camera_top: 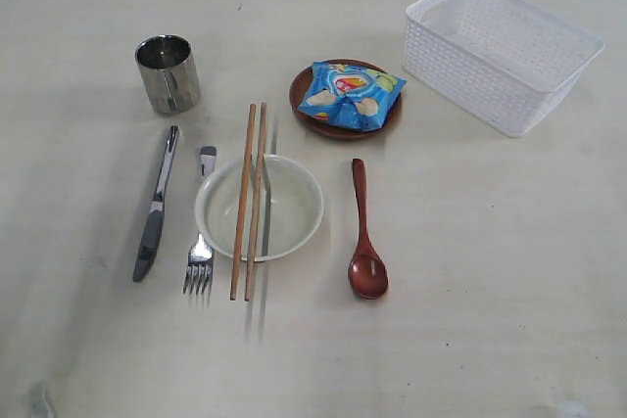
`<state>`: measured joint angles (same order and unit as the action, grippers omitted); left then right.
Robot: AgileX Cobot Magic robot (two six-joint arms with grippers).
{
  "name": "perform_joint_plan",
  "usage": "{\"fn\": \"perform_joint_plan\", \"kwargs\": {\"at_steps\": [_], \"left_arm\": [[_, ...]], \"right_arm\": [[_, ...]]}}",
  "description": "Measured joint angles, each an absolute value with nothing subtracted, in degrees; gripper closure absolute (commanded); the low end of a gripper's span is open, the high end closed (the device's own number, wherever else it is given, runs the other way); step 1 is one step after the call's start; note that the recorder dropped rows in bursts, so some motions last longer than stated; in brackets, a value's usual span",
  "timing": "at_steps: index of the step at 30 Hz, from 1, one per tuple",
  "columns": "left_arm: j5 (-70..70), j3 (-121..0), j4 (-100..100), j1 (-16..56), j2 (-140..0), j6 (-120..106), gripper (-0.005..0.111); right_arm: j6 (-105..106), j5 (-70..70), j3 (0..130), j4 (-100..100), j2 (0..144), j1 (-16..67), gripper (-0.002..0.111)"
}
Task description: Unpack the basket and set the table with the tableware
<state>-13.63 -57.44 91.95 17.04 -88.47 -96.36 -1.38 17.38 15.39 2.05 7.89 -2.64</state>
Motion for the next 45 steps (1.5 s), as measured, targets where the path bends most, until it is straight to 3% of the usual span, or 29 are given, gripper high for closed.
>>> {"fn": "perform_joint_plan", "kwargs": {"at_steps": [10, 20, 45], "left_arm": [[-13.63, -57.44, 91.95, 17.04, -88.47, -96.25, 0.107], [-13.63, -57.44, 91.95, 17.04, -88.47, -96.14, 0.107], [-13.63, -57.44, 91.95, 17.04, -88.47, -96.94, 0.107]], "right_arm": [[1.66, 16.99, 8.42, 0.9, 1.63, -11.39, 0.108], [4.01, 14.71, 0.52, 0.9, 1.63, -11.48, 0.108], [4.01, 20.01, 0.2, 0.9, 1.63, -11.48, 0.108]]}}
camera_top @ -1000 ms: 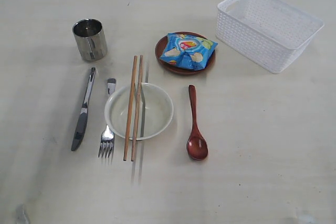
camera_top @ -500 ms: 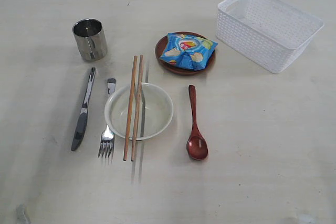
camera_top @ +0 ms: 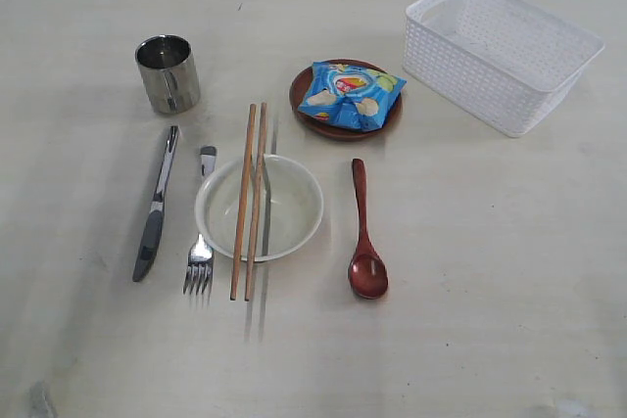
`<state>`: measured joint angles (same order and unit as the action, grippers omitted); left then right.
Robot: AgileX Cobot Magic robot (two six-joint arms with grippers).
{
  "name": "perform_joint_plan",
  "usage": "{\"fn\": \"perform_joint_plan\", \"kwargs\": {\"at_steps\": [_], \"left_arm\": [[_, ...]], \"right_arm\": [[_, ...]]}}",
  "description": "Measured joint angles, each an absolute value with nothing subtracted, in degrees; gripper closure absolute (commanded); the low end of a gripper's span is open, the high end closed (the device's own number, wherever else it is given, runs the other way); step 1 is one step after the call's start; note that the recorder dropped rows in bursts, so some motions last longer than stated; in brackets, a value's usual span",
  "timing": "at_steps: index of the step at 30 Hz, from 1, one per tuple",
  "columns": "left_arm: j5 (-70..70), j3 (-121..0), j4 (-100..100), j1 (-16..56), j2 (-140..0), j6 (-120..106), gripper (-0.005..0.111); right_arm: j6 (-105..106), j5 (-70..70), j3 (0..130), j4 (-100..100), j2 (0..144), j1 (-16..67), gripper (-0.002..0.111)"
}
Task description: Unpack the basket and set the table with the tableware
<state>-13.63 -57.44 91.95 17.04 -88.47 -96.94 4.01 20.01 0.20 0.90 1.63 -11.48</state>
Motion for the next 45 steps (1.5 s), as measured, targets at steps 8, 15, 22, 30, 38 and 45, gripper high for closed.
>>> {"fn": "perform_joint_plan", "kwargs": {"at_steps": [8, 15, 22, 30, 38, 45], "left_arm": [[-13.63, -57.44, 91.95, 17.04, -88.47, -97.29, 0.107], [-13.63, -57.44, 91.95, 17.04, -88.47, -97.29, 0.107], [-13.63, -57.44, 91.95, 17.04, -86.08, -97.29, 0.107], [-13.63, -57.44, 91.95, 17.04, -74.65, -97.71, 0.107], [-16.01, -57.44, 92.33, 17.04, -60.39, -98.11, 0.107], [-17.67, -52.21, 92.73, 15.81, -46.26, -100.12, 0.107]], "right_arm": [[4.01, 20.01, 0.2, 0.9, 1.63, -11.48, 0.108], [4.01, 20.01, 0.2, 0.9, 1.63, -11.48, 0.108], [4.01, 20.01, 0.2, 0.9, 1.63, -11.48, 0.108], [4.01, 20.01, 0.2, 0.9, 1.63, -11.48, 0.108], [4.01, 20.01, 0.2, 0.9, 1.63, -11.52, 0.108], [4.01, 20.01, 0.2, 0.9, 1.63, -11.52, 0.108]]}}
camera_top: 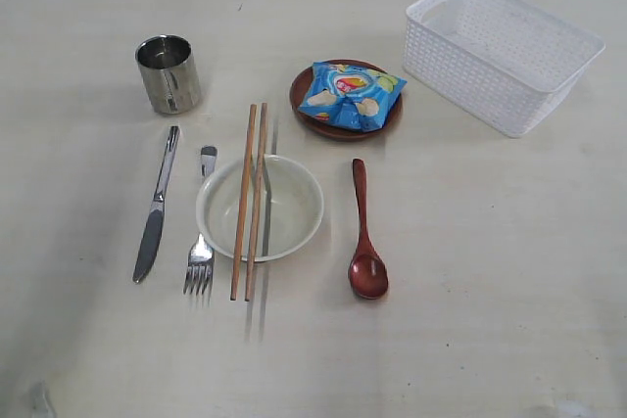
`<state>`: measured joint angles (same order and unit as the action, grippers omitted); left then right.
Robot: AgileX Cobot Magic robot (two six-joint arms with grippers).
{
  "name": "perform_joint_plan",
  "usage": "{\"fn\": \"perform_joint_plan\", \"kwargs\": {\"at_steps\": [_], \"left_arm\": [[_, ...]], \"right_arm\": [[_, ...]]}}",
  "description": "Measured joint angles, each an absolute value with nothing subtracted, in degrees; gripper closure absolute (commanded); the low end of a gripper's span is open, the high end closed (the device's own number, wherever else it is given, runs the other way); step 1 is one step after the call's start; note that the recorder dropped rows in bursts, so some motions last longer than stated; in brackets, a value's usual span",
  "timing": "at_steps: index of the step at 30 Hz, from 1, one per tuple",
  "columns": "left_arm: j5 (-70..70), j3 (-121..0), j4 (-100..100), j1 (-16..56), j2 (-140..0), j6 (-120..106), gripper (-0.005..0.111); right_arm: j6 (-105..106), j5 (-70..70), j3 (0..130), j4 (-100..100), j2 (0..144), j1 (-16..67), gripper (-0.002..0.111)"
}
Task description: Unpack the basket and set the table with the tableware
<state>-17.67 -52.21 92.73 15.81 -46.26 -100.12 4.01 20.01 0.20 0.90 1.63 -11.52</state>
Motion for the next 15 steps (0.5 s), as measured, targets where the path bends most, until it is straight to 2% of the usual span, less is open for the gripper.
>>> {"fn": "perform_joint_plan", "kwargs": {"at_steps": [5, 9, 15], "left_arm": [[-16.81, -44.49, 94.09, 7.03, -33.61, -98.9, 0.107], [-16.41, -34.58, 94.34, -4.03, -18.73, -93.82, 0.107], [-6.87, -17.67, 95.1, -7.02, -5.59, -90.94, 0.107]], "right_arm": [[4.01, 20.01, 0.2, 0.9, 1.63, -11.52, 0.108], [4.01, 20.01, 0.2, 0.9, 1.63, -11.52, 0.108], [4.01, 20.01, 0.2, 0.9, 1.63, -11.52, 0.108]]}}
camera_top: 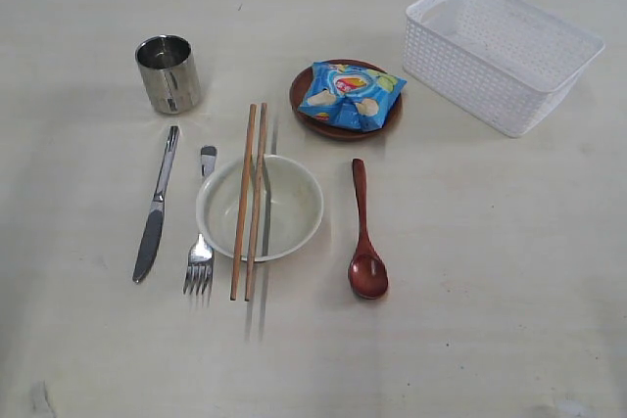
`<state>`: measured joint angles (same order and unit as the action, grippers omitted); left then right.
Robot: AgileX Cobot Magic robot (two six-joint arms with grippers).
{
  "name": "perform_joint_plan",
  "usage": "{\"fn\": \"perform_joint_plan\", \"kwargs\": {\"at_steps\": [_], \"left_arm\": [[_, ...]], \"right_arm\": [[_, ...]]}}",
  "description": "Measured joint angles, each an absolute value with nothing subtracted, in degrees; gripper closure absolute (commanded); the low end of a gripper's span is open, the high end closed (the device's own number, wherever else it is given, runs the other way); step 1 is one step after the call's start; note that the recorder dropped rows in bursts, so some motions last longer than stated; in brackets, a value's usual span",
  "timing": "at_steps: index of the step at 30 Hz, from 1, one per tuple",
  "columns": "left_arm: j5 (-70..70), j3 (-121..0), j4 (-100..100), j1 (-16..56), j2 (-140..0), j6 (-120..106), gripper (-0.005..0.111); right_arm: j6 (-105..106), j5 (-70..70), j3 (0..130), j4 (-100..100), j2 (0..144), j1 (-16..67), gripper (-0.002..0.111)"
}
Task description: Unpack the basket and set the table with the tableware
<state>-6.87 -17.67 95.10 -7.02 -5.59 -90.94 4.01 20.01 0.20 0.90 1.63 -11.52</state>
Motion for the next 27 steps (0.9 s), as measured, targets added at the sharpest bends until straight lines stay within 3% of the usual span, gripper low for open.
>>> {"fn": "perform_joint_plan", "kwargs": {"at_steps": [5, 16, 20, 27], "left_arm": [[-3.6, -10.93, 95.1, -7.02, -3.57, -85.78, 0.107], [8.3, -9.93, 93.12, -7.97, -3.57, -85.11, 0.107], [16.33, -9.93, 71.17, -7.97, -3.57, -70.01, 0.107], [21.63, -9.8, 20.87, -7.97, -3.12, -20.93, 0.107]], "right_arm": [[4.01, 20.01, 0.2, 0.9, 1.63, -11.52, 0.108], [4.01, 20.01, 0.2, 0.9, 1.63, -11.52, 0.108], [4.01, 20.01, 0.2, 0.9, 1.63, -11.52, 0.108], [4.01, 20.12, 0.2, 0.9, 1.63, -11.52, 0.108]]}}
